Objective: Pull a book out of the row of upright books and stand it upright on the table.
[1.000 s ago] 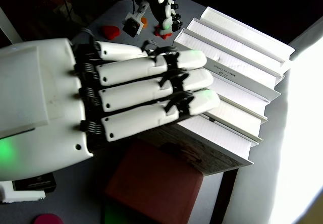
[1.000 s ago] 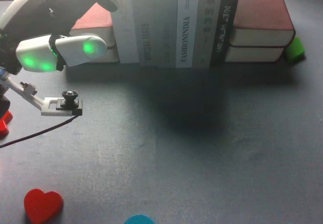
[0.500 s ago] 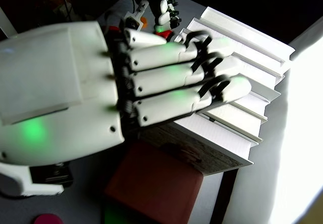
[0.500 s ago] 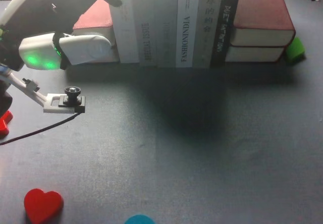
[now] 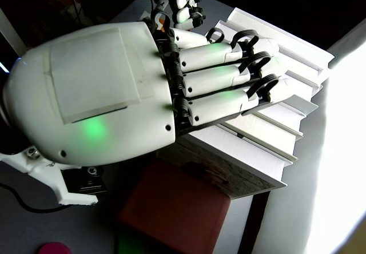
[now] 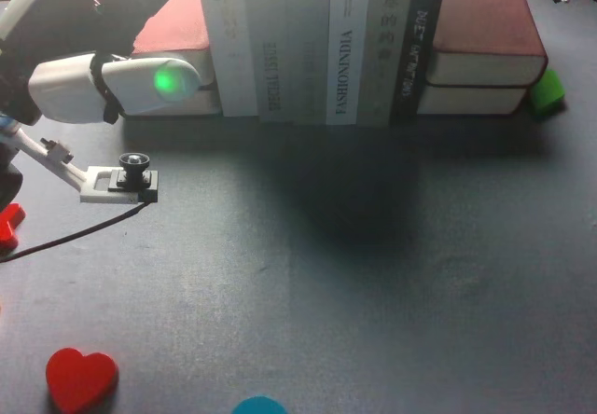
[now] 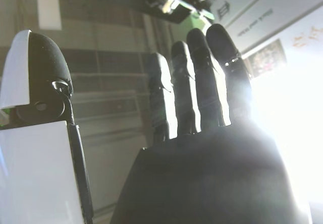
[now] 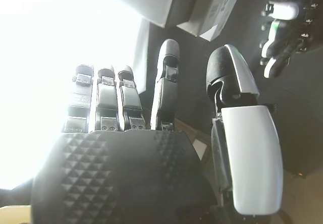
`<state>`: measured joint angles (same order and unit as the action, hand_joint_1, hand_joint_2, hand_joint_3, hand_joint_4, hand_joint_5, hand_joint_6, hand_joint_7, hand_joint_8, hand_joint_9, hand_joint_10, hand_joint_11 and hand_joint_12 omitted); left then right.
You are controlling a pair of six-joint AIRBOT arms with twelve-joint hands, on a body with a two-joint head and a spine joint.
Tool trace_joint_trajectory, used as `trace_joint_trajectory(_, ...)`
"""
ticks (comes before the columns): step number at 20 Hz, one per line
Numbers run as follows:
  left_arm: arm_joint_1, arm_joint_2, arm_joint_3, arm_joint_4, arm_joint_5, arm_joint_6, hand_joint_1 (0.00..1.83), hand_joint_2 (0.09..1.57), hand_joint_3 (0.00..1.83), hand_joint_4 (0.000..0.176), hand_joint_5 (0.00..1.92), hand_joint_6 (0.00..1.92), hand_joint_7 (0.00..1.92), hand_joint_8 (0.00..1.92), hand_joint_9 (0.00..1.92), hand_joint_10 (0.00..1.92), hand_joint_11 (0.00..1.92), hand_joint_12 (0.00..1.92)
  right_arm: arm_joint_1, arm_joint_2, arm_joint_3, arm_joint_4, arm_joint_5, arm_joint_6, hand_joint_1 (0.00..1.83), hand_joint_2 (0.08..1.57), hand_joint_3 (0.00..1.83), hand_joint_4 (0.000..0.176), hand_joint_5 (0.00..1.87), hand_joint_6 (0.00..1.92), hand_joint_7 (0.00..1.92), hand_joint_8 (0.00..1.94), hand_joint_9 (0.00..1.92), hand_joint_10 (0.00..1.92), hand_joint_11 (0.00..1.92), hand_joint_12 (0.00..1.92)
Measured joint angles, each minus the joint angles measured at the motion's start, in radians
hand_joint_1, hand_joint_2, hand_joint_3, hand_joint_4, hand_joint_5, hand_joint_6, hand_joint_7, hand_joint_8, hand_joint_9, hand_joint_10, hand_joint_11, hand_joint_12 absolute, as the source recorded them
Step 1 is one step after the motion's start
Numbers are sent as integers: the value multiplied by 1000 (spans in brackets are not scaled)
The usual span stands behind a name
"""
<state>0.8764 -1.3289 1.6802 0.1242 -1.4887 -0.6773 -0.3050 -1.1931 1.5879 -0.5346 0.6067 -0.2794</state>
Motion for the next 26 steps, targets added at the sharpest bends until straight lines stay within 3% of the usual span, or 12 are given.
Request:
trace_joint_trajectory(5,0,0,0,0,-3,0,1031,932,0,45,457,12,415,3,346,152,0,1288,-33,-8,19,26,-5,-1,577,1264,22,131,483,1,0,0,0,0,0,0)
trace_joint_trajectory(7,0,0,0,0,-6,0,1029,928,0,62,469,15,415,1,362,118,0,1285,-60,-9,21,59,-6,-3,709,1272,12,76,521,14,0,0,0,0,0,0)
trace_joint_trajectory(9,0,-1,-9,-9,-9,0,1007,907,0,74,473,15,429,5,387,114,0,1306,-94,-9,23,92,8,6,770,1259,3,71,550,21,0,0,0,0,0,0)
trace_joint_trajectory(10,0,-1,-9,-3,-9,0,997,933,2,50,448,4,419,1,384,104,0,1337,-99,-13,25,97,14,6,844,1250,0,27,582,28,0,0,0,0,0,0)
trace_joint_trajectory(12,0,-1,-9,-1,-9,0,1033,927,0,66,464,11,410,2,389,93,0,1317,-121,-27,40,117,36,8,598,1296,16,29,583,21,0,0,0,0,0,0)
trace_joint_trajectory(14,1,-3,-5,-5,-12,0,1030,944,5,65,450,4,389,1,400,82,0,1363,-139,-42,50,131,50,10,271,1269,2,84,615,20,0,0,0,0,0,0)
trace_joint_trajectory(16,1,-3,-4,-5,-13,0,1031,940,3,72,455,6,409,7,407,78,0,1398,-142,-51,54,133,53,10,201,1264,0,99,606,11,0,0,0,0,0,0)
trace_joint_trajectory(18,1,-3,-4,-5,-14,0,1041,927,0,71,458,6,425,9,418,75,0,1417,-142,-55,54,135,52,10,228,1304,15,70,603,7,0,0,0,0,0,0)
trace_joint_trajectory(19,1,-3,-4,-5,-14,0,1033,924,0,76,459,6,414,3,413,65,0,1396,-142,-55,54,130,52,10,217,1315,16,95,592,2,0,0,0,0,0,0)
trace_joint_trajectory(21,3,-3,-4,-5,-15,0,1039,912,0,82,477,13,420,4,427,65,0,1410,-142,-55,50,130,53,12,246,1323,14,93,589,0,0,0,0,0,0,0)
trace_joint_trajectory(24,14,-3,-4,-6,-15,0,1033,926,0,79,490,17,407,3,441,62,0,1432,-142,-55,33,129,52,12,531,1299,0,14,621,13,0,0,0,0,0,0)
trace_joint_trajectory(26,18,-3,-4,-8,-13,0,1030,930,1,69,486,15,419,8,447,63,0,1434,-142,-54,26,122,54,12,652,1297,0,0,671,27,0,0,0,0,0,0)
